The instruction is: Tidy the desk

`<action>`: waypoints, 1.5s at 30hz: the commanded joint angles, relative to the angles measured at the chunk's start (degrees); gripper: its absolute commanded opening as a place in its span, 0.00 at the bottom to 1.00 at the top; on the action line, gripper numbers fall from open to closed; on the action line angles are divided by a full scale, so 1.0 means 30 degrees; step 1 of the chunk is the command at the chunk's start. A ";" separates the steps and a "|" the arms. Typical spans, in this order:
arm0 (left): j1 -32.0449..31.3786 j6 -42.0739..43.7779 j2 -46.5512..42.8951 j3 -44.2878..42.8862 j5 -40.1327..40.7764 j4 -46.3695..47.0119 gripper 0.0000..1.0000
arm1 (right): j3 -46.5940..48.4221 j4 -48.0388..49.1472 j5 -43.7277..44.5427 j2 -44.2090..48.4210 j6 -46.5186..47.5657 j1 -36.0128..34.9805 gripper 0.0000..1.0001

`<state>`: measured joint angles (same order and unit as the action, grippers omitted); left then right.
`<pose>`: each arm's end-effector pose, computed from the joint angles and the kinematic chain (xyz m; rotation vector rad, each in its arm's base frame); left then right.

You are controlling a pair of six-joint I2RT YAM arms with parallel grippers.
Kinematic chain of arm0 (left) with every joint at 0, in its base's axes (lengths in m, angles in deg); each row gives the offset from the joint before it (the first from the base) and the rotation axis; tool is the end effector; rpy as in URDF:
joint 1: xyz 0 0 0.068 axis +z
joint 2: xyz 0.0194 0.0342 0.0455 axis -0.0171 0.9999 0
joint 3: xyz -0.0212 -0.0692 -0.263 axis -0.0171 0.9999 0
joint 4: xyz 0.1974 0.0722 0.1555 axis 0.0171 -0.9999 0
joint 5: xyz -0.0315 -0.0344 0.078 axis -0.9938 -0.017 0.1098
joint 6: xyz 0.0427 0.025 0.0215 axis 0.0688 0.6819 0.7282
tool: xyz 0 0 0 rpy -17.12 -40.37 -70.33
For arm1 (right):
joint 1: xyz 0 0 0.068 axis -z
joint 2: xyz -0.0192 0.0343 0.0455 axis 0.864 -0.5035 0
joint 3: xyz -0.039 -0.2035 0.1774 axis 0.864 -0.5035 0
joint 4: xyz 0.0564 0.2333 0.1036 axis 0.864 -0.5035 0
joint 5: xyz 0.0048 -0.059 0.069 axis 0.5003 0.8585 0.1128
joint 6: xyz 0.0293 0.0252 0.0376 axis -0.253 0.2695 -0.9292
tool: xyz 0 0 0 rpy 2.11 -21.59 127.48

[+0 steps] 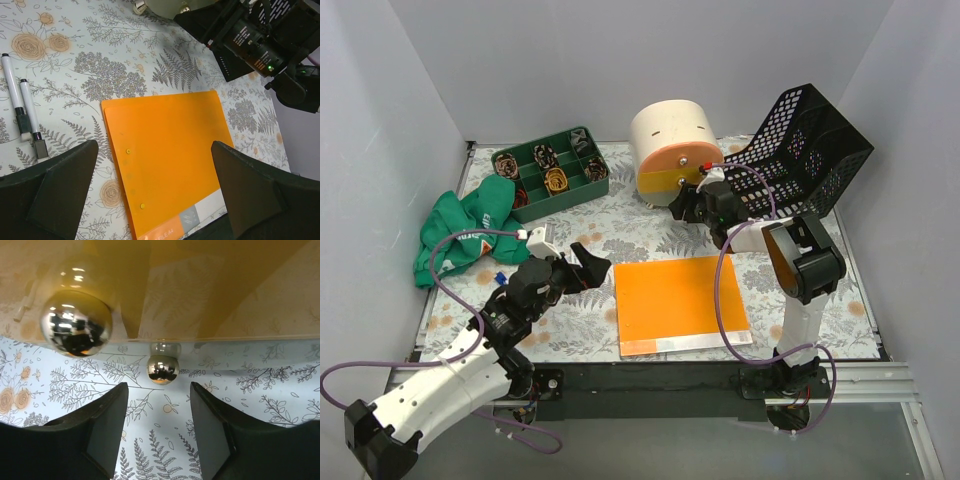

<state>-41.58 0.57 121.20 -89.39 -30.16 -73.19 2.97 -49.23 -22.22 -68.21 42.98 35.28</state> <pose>0.1256 -0.0973 0.2568 -0.8578 1.9413 -1.1355 0.3698 0.1694 0.1615 -0.0271 1.9296 0.5977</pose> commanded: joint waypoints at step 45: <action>0.0086 -0.1140 -0.1916 -0.0472 0.0180 -0.1295 0.98 | -0.5579 0.1433 -0.2144 0.5079 -0.0514 0.0371 0.22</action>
<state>-41.58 -2.62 116.81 -89.81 -30.03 -76.20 -11.63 -44.58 -26.22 -57.19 42.02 36.28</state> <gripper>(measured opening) 0.982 0.341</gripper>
